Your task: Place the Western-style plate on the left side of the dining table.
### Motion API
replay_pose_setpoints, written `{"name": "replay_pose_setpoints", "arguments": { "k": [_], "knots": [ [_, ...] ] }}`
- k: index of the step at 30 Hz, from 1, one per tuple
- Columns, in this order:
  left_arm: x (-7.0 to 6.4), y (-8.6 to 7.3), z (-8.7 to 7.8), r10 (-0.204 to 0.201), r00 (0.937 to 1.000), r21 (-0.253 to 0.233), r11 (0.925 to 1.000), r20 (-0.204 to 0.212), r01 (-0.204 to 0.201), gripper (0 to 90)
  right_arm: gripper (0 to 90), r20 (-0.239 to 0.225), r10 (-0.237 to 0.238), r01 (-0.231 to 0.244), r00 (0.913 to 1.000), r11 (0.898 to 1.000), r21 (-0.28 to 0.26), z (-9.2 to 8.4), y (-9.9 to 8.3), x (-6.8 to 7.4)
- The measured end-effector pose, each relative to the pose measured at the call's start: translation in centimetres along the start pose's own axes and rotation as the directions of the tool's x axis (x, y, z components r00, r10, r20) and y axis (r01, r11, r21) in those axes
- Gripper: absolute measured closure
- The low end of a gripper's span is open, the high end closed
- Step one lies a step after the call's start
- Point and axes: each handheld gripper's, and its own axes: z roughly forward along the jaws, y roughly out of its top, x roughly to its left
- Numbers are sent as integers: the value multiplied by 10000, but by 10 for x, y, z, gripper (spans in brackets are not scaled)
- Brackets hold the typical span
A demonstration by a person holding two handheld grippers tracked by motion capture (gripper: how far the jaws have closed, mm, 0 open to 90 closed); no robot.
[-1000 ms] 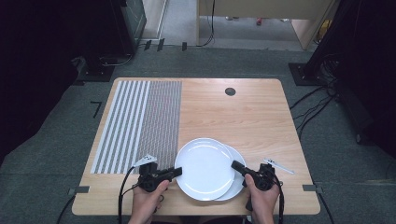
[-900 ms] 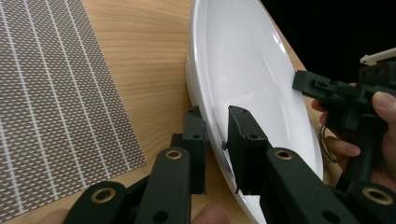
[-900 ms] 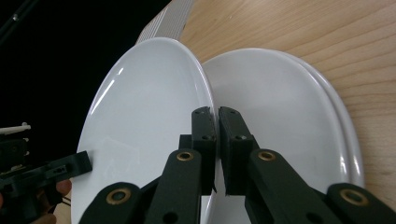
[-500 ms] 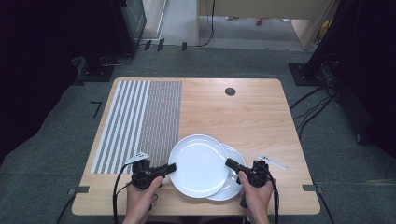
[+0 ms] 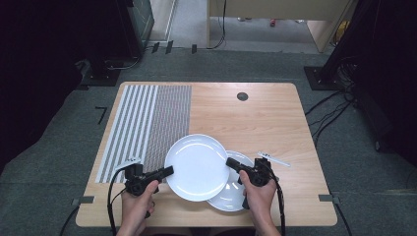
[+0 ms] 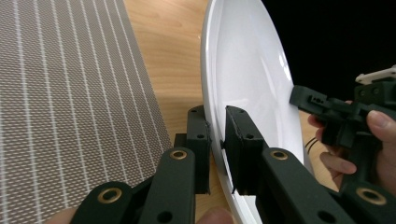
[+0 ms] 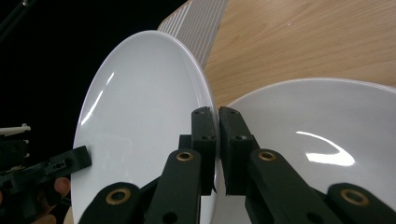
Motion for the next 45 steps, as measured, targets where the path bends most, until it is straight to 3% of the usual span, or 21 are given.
{"name": "replay_pose_setpoints", "arguments": {
  "k": [5, 18, 30, 33, 45],
  "knots": [
    [10, 7, -10, -218, 9997, -259, 9994, -62, 216, 815, 866, -184, -31, 34, 9998, 9999, 131, 11, 6, 9],
    [41, 32, -39, -761, 9959, -1045, 9920, -479, 708, 814, 867, -427, -263, 281, 9987, 9986, 440, 61, 19, 43],
    [60, 57, -60, -674, 9901, -1549, 9868, -1227, 480, 800, 866, -596, -285, 331, 9978, 9964, 779, 108, 34, 68],
    [62, 61, -62, -592, 9889, -1627, 9860, -1362, 366, 799, 863, -554, -335, 380, 9979, 9958, 831, 114, 36, 72],
    [83, 81, -62, -965, 9824, -1754, 9822, -1601, 679, 795, 863, -423, -186, 228, 9989, 9946, 1016, 146, 48, 80]
  ]
}}
